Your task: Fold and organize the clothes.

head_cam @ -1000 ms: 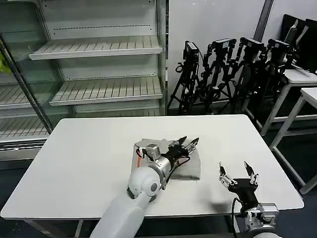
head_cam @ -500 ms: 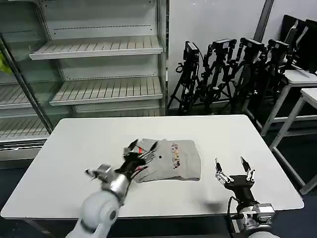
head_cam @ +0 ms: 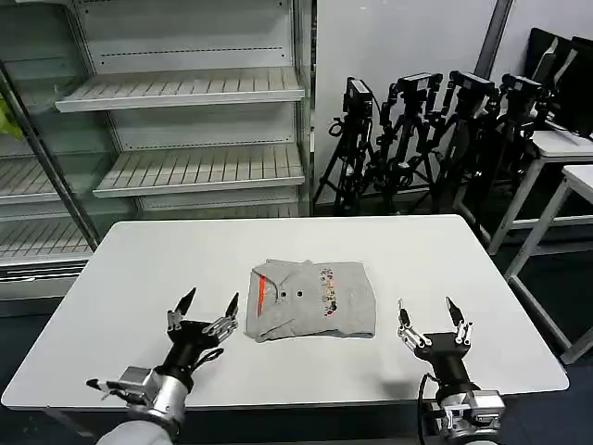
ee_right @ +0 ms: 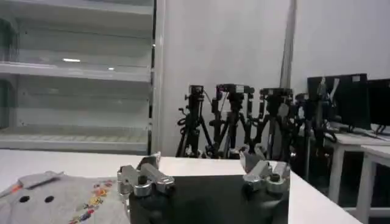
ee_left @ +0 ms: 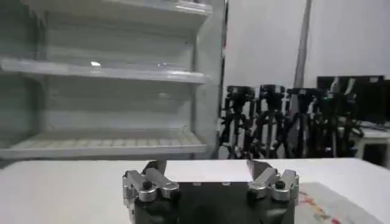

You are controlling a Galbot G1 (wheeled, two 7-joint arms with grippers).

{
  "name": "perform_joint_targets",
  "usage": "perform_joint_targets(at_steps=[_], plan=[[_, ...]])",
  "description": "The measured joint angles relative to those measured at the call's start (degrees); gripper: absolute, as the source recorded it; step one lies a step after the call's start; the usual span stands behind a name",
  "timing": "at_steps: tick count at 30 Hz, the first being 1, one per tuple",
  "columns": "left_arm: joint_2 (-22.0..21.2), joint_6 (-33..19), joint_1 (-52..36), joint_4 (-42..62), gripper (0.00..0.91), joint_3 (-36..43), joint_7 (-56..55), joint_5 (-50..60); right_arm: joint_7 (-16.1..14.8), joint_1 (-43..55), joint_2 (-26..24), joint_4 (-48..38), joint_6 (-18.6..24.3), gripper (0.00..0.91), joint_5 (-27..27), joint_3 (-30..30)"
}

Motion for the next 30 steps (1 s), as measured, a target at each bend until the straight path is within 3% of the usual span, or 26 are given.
perform_joint_targets(at_steps=[30], plan=[[-3.3,-3.8,7.3,-5.0,0.907,-2.9,0.1,8.6,1.4,-1.6,-0.1,2.6,0.0,0.907,-2.0,-0.3]])
